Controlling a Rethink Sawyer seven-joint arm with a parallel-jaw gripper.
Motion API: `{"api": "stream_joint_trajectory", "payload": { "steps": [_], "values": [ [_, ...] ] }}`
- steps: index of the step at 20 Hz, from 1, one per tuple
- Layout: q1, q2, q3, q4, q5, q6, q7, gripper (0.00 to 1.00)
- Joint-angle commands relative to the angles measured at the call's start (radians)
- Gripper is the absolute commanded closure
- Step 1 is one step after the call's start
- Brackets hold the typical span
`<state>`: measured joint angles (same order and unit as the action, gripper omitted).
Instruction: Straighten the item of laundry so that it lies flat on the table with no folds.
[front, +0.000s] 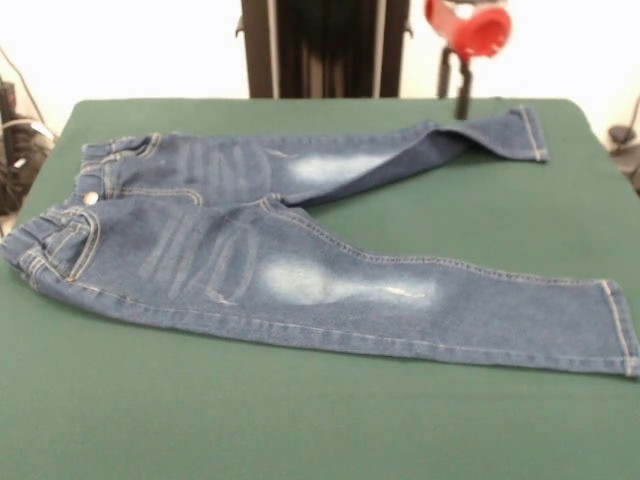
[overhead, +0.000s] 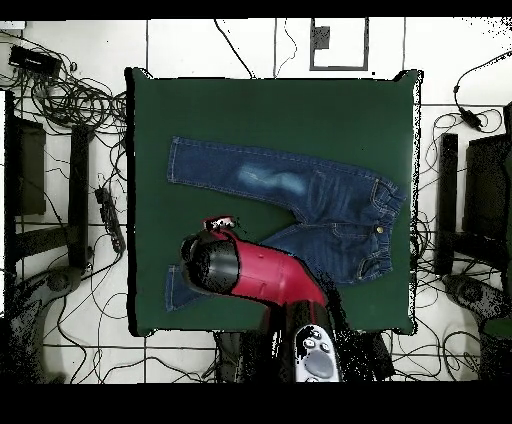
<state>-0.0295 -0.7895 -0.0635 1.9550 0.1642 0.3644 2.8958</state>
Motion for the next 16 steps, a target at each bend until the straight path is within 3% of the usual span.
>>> {"api": "stream_joint_trajectory", "payload": {
  "steps": [1,5,6,16],
  "values": [
    [-0.102,-0.030,0.124,0.088,-0.122,0.043,-0.178,0.00],
    [-0.129,-0.014,0.092,0.123,-0.238,-0.018,-0.182,0.00],
    [-0.140,-0.012,0.093,0.124,-0.297,-0.040,-0.155,1.00],
    [-0.203,0.134,0.165,0.133,-0.374,-0.166,-0.062,1.00]
  ]
}}
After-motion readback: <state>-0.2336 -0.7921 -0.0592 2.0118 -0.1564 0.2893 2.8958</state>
